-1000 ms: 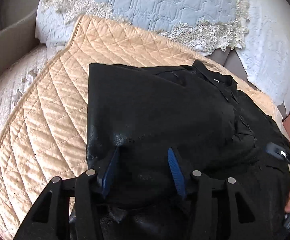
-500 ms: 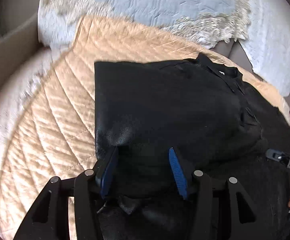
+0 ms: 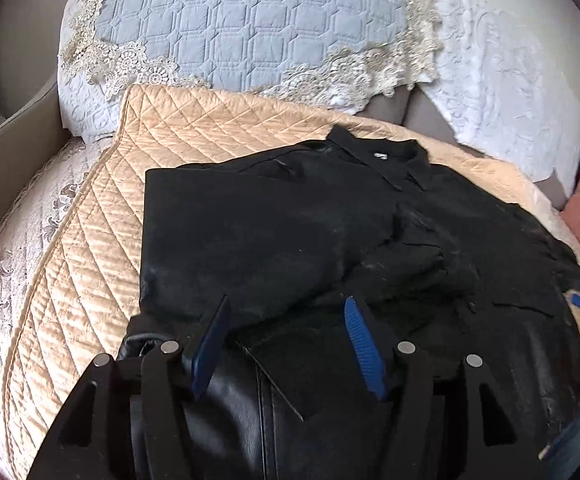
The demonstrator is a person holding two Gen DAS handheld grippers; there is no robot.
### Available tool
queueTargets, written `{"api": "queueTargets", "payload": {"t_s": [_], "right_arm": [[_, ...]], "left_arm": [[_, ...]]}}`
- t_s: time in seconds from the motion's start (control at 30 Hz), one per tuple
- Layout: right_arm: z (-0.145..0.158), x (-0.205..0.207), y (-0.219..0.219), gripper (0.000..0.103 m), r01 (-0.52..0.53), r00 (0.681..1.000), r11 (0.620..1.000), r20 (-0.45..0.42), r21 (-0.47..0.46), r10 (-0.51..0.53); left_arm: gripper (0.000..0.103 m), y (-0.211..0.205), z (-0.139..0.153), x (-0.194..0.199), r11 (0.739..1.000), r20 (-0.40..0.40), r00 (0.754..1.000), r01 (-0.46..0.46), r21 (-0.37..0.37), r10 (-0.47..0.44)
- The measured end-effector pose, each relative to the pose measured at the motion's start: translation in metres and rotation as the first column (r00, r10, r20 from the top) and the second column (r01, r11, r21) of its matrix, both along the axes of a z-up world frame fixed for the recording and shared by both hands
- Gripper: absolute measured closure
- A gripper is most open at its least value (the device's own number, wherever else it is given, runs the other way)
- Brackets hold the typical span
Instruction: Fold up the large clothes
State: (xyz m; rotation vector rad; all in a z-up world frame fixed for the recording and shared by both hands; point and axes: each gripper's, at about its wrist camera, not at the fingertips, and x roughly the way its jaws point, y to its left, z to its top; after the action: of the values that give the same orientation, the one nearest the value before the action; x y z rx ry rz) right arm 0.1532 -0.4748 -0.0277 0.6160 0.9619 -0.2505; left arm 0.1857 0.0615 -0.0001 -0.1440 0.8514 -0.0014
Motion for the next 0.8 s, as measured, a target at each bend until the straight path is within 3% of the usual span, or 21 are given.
{"api": "queueTargets", "payload": {"t_s": [0.13, 0.23, 0.3, 0.4, 0.53, 0.57, 0.6, 0.63, 0.67, 0.8], "right_arm": [[-0.013, -0.019, -0.086, 0.038, 0.220, 0.975, 0.975, 0.017, 0.031, -0.221], [-0.031, -0.026, -0.139, 0.038, 0.365, 0.930, 0.928, 0.016, 0.077, -0.367], [-0.038, -0.027, -0.165, 0.038, 0.409, 0.905, 0.903, 0.070, 0.134, -0.420], [-0.037, -0.020, -0.191, 0.038, 0.448, 0.878, 0.883, 0.115, 0.142, -0.464], [-0.044, -0.006, -0.217, 0.038, 0.502, 0.846, 0.852, 0.119, 0.148, -0.519], [-0.043, -0.002, -0.220, 0.046, 0.513, 0.841, 0.846, 0.111, 0.145, -0.529], [-0.042, 0.002, -0.224, 0.075, 0.515, 0.843, 0.846, 0.097, 0.136, -0.529], [-0.040, 0.007, -0.227, 0.093, 0.513, 0.849, 0.849, 0.070, 0.124, -0.523], [-0.033, 0.010, -0.226, 0.098, 0.502, 0.856, 0.856, 0.069, 0.123, -0.512], [0.028, 0.013, -0.192, 0.099, 0.393, 0.898, 0.917, 0.184, 0.068, -0.399]], "left_arm": [[0.041, 0.005, -0.011, 0.018, 0.998, -0.006, 0.999, -0.044, 0.033, 0.045], [0.041, 0.015, -0.023, 0.030, 0.995, -0.031, 0.995, -0.095, 0.029, 0.096], [0.041, 0.021, -0.033, 0.036, 0.992, -0.056, 0.991, -0.121, 0.021, 0.122], [0.040, 0.024, -0.045, 0.039, 0.991, -0.068, 0.988, -0.134, 0.028, 0.136], [0.034, 0.015, -0.050, 0.041, 0.989, -0.057, 0.990, -0.122, 0.085, 0.127], [0.034, 0.014, -0.050, 0.042, 0.988, -0.057, 0.990, -0.120, 0.095, 0.126], [0.033, 0.013, -0.050, 0.043, 0.988, -0.057, 0.990, -0.119, 0.103, 0.125], [0.033, 0.013, -0.049, 0.043, 0.987, -0.058, 0.990, -0.119, 0.104, 0.126], [0.033, 0.013, -0.049, 0.044, 0.988, -0.059, 0.990, -0.119, 0.103, 0.126], [0.033, 0.015, -0.039, 0.041, 0.989, -0.059, 0.991, -0.117, 0.086, 0.123]]}}
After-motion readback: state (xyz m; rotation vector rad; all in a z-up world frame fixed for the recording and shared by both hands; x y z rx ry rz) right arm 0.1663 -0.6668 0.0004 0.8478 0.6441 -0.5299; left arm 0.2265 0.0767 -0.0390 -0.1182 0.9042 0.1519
